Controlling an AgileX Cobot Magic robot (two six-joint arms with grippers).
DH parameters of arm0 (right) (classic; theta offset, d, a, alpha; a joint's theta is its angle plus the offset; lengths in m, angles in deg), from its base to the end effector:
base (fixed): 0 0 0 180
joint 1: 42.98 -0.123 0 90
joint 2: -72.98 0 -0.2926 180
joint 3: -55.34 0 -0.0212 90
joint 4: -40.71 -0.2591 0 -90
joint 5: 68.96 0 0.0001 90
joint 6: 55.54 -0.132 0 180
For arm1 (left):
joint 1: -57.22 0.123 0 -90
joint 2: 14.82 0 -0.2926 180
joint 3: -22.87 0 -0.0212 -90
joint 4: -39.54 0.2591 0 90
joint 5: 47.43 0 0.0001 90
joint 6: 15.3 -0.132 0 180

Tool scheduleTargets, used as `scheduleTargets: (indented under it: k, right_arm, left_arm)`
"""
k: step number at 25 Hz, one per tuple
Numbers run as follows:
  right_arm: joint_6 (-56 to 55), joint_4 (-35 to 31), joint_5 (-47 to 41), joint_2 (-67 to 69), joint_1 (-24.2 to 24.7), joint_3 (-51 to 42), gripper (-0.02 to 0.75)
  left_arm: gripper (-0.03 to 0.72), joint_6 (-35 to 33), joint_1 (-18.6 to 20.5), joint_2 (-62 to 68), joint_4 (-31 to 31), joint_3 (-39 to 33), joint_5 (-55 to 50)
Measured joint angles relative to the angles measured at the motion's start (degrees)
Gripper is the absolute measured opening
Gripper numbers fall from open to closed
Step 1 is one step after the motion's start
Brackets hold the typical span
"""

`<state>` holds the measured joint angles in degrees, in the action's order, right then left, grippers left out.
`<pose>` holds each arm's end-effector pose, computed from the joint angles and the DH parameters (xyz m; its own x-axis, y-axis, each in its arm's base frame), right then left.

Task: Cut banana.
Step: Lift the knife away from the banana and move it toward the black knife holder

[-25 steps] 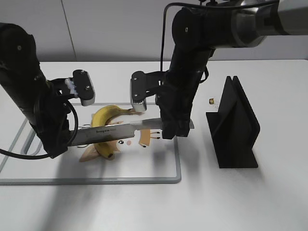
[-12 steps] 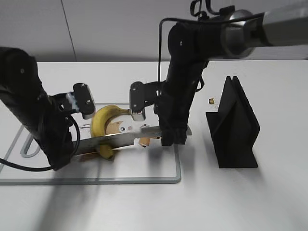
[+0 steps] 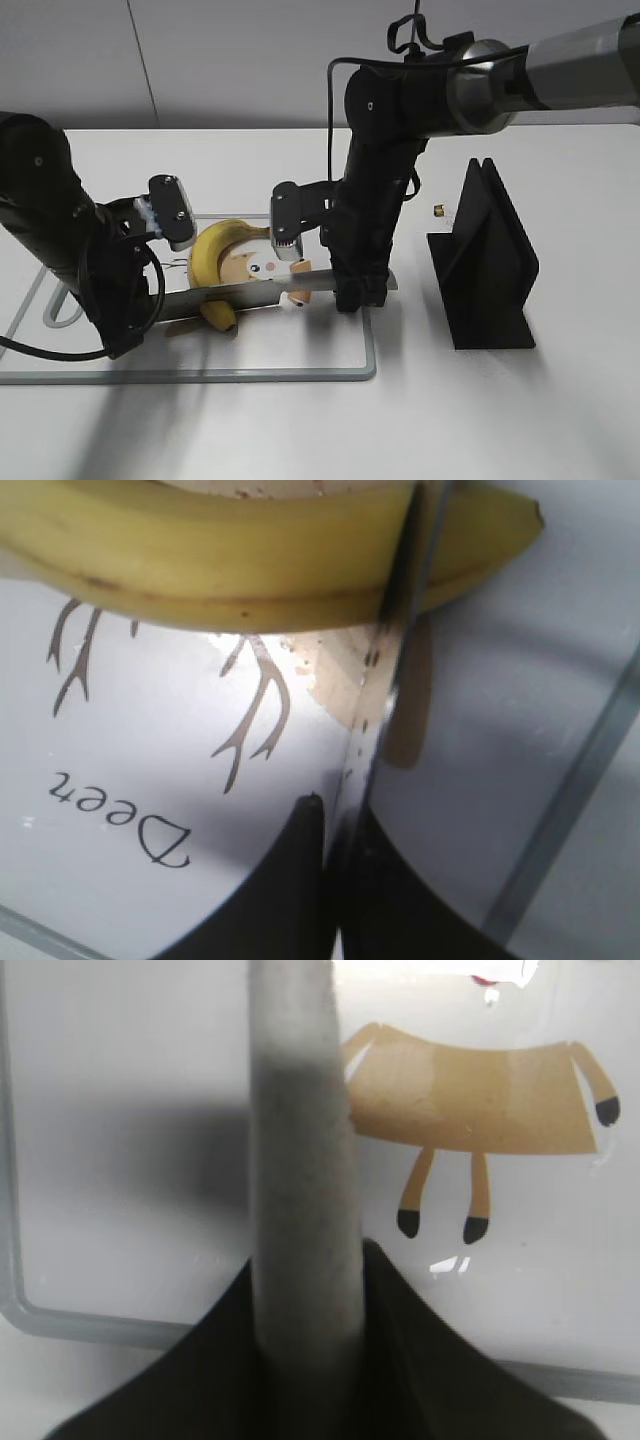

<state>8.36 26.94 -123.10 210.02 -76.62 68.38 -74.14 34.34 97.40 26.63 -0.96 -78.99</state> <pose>0.3578 0.2687 0.0657 -0.0129 -0.9826 -0.1853 -0.9975 -0.0001 0.0702 0.3028 -0.1446 0.0943 -0.2990 0.9246 -0.2360 0.9406 0.3273 0.0906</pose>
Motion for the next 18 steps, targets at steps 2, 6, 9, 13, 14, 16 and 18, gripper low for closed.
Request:
scheduleTargets:
  k: [2, 6, 9, 13, 14, 16, 18]
  right_arm:
    - [0.0, 0.12, 0.05, -0.32, 0.0, 0.0, 0.174]
    - [-0.06, 0.05, 0.05, -1.22, 0.0, -0.24, 0.174]
    - [-0.06, -0.51, -0.61, -2.39, -0.1, -0.7, 0.174]
    - [-0.06, -0.56, -1.2, -5.39, -0.17, -0.71, 0.174]
    - [-0.06, -0.56, -1.26, -5.98, -0.17, -0.71, 0.174]
    - [-0.06, -0.56, -1.31, -7.08, -0.17, -0.71, 0.174]
    - [-0.06, -0.56, -1.5, -7.79, -0.17, -0.71, 0.174]
  left_arm:
    - [0.0, 0.0, 0.0, -0.05, 0.0, 0.29, -0.48]
    - [0.0, 0.05, 0.0, -0.23, 0.06, 1.12, -2.33]
    - [0.0, 0.15, -0.12, -1.88, 0.13, 1.17, -4.77]
    - [0.0, 0.33, -0.12, -5.99, 0.72, 1.17, -6.16]
    - [0.0, 0.33, -0.12, -6.8, 0.97, 1.17, -6.38]
    - [0.0, 0.4, -0.12, -8.44, 1.48, 1.17, -6.73]
    - [0.0, 0.47, -0.12, -9.53, 1.74, 1.17, -7.02]
